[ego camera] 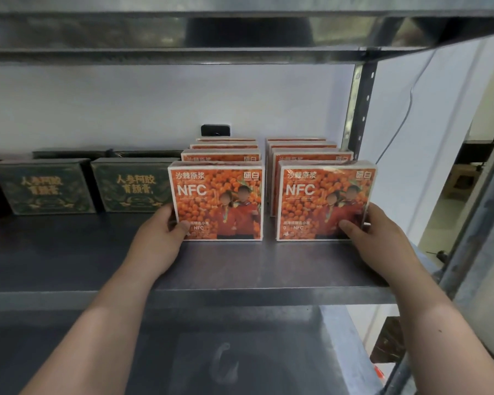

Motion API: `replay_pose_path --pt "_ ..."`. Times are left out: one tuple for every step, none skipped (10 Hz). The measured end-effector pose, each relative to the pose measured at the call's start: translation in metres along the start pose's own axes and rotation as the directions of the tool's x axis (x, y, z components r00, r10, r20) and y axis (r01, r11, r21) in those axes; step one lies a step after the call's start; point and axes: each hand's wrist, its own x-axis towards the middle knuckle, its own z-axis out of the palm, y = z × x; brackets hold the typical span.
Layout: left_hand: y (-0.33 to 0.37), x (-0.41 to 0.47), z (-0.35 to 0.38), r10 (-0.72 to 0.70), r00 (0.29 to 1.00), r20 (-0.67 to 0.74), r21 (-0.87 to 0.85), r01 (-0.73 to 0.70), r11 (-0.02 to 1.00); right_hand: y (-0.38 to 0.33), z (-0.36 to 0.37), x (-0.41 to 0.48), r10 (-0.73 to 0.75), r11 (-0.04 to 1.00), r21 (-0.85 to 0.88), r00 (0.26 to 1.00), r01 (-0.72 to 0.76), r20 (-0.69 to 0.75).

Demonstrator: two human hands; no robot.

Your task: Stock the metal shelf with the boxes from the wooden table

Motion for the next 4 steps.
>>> replay_pose_path --pt "0.0009 0.0021 0.0008 0.0 1.0 -0.004 0.0 0.0 1.0 -0.0007 -0.0009 0.0 0.0 1.0 0.002 1.0 0.0 -0.004" --pt "-0.0023 0.0025 0.0009 0.0 1.0 0.009 -0.009 0.0 1.0 -0.0004 0.0012 -0.002 -0.011 1.0 0.004 1.0 0.011 -0.019" --pt "-0.0013 0.0038 0.0011 0.002 1.0 0.017 -0.043 -0.001 0.999 -0.0056 -0.0012 0.0008 0.009 1.0 0.014 0.999 -0.008 -0.035" --pt "-0.001 0.0008 -0.0033 -0.006 1.0 -0.018 -0.14 0.004 0.99 -0.0056 0.0029 -0.0067 0.013 0.998 0.057 0.995 -0.007 -0.102"
